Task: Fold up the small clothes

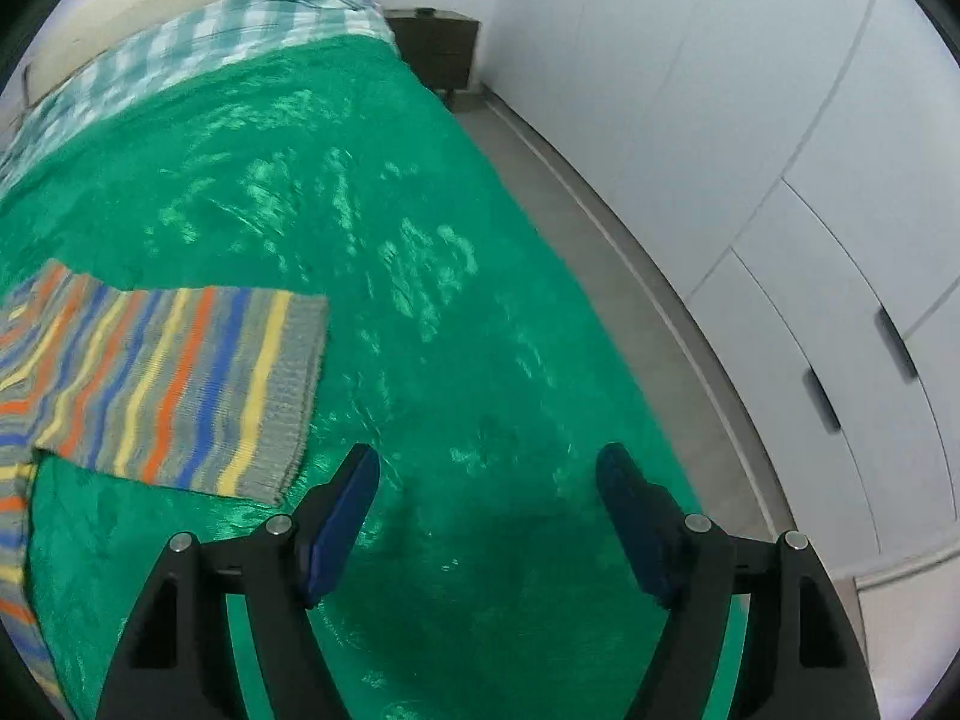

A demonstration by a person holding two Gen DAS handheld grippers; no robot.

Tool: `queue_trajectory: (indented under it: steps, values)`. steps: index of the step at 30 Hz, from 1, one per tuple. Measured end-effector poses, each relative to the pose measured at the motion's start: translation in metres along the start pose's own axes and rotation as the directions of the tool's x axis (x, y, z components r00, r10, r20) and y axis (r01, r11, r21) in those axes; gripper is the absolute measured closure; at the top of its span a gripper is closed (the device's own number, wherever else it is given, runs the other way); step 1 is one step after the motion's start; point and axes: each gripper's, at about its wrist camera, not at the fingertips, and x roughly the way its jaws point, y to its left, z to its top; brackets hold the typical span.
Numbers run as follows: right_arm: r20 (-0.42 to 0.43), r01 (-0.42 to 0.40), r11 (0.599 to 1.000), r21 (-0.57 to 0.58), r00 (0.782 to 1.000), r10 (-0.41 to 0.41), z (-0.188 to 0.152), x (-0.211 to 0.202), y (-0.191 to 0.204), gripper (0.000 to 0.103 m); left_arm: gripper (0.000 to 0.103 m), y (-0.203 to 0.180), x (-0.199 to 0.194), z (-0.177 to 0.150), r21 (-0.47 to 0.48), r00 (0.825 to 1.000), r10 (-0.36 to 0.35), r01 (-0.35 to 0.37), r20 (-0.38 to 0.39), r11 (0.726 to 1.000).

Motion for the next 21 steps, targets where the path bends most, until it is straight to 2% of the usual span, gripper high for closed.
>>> queue_trajectory:
  steps: [1,2,4,6,9,11,12,14,15,16,18,19,21]
  values:
    - [-0.009,-0.040,0.999,0.015,0.999,0.040,0.004,-0.003,0.003,0.028,0.021,-0.005,-0.006,-0.001,0.034,1.000,-0.006,0.006,0.015,0.999]
    - [-0.025,-0.125,0.990,0.060,0.992,0.127,0.009,-0.002,0.001,0.028,0.020,-0.009,-0.012,-0.001,0.068,0.999,-0.017,0.015,0.030,0.998]
    - [-0.051,-0.260,0.949,0.178,0.961,0.272,0.011,0.005,-0.001,0.029,0.020,-0.024,-0.023,-0.007,0.127,0.997,-0.063,0.057,0.038,0.990]
    - [-0.073,-0.361,0.876,0.319,0.912,0.403,0.006,0.020,-0.001,0.030,0.020,-0.037,-0.030,-0.023,0.149,0.993,-0.119,0.114,0.021,0.982]
    - [-0.059,-0.439,0.744,0.503,0.842,0.536,-0.015,0.042,0.001,0.044,0.020,-0.048,-0.033,-0.050,0.132,0.982,-0.187,0.187,-0.010,0.973]
    - [-0.008,-0.465,0.680,0.566,0.823,0.569,-0.027,0.048,0.005,0.047,0.020,-0.054,-0.029,-0.068,0.105,0.974,-0.223,0.225,-0.030,0.969]
    - [0.017,-0.472,0.655,0.589,0.818,0.574,-0.030,0.050,0.006,0.053,0.020,-0.055,-0.025,-0.078,0.095,0.972,-0.233,0.236,-0.039,0.967]
    - [0.018,-0.482,0.636,0.603,0.805,0.593,-0.029,0.058,0.016,0.088,0.019,-0.057,-0.018,-0.094,0.087,0.974,-0.221,0.224,-0.048,0.971]
    - [-0.020,-0.468,0.679,0.566,0.815,0.579,-0.024,0.057,0.025,0.100,0.019,-0.057,-0.017,-0.101,0.096,0.978,-0.206,0.208,-0.029,0.973]
    - [-0.055,-0.410,0.768,0.492,0.866,0.497,-0.021,0.048,0.033,0.100,0.019,-0.056,-0.020,-0.106,0.109,0.980,-0.199,0.199,-0.012,0.974]
    - [-0.101,-0.256,0.904,0.342,0.947,0.306,-0.016,0.030,0.046,0.100,0.019,-0.057,-0.023,-0.109,0.130,0.981,-0.193,0.192,-0.004,0.973]
    - [-0.098,-0.193,0.931,0.311,0.967,0.234,-0.018,0.024,0.047,0.101,0.019,-0.056,-0.024,-0.110,0.134,0.980,-0.200,0.199,-0.004,0.971]
    - [-0.112,-0.151,0.935,0.322,0.974,0.196,-0.026,0.026,0.043,0.101,0.019,-0.053,-0.023,-0.109,0.136,0.978,-0.210,0.208,-0.005,0.968]
